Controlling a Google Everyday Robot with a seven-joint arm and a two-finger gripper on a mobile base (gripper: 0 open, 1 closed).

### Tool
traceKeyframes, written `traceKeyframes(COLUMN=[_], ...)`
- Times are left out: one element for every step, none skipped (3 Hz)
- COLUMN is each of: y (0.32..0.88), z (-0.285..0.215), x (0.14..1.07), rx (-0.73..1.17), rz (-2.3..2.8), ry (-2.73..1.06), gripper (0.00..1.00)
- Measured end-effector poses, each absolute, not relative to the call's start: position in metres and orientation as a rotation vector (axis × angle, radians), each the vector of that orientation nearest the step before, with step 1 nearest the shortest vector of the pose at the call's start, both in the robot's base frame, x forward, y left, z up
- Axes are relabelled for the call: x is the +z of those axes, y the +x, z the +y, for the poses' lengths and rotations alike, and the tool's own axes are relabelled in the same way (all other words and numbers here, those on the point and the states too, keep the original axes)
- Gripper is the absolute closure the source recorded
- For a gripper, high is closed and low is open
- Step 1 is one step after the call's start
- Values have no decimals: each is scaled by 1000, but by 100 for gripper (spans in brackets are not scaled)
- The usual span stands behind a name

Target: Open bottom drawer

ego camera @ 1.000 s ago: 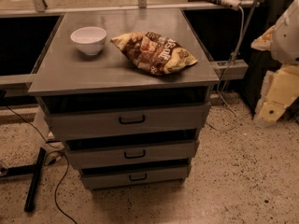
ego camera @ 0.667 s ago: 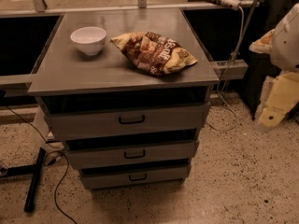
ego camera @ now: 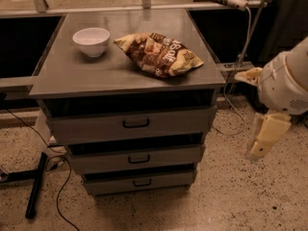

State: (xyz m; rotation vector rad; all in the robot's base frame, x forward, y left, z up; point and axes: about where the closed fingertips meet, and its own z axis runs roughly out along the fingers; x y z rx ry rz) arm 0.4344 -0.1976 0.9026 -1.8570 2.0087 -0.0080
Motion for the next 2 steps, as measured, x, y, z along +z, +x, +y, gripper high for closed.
traceKeyframes(y=[443, 453], z=[-203, -207], x=[848, 795], rx=[60, 122], rz=[1969, 1955], ry=[-1835, -1782], gripper=[0, 0])
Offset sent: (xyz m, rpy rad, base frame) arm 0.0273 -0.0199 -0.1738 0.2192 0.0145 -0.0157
